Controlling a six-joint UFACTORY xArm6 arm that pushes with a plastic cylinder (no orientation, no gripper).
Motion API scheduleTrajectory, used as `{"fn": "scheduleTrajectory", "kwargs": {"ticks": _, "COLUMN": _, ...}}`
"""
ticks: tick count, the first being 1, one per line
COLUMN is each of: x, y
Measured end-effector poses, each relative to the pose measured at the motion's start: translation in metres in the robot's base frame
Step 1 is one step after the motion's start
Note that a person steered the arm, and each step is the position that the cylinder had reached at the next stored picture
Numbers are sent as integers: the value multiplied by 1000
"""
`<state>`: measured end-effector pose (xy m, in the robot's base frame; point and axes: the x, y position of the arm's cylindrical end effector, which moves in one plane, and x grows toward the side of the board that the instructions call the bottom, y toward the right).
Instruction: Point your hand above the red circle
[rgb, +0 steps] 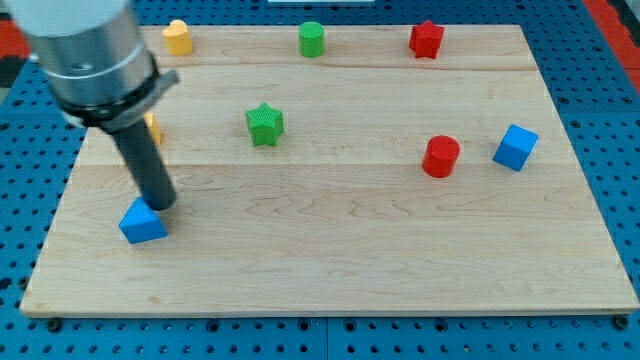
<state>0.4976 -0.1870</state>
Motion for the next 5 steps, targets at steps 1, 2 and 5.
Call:
{"fn": "scheduleTrajectory", "kwargs": {"ticks": 1, "x": 6, "y": 43}}
{"fn": "scheduleTrajectory", "kwargs": {"ticks": 2, "x": 20, "y": 52}}
{"fn": "scheduleTrajectory", "kwargs": {"ticks": 5, "x": 18, "y": 112}}
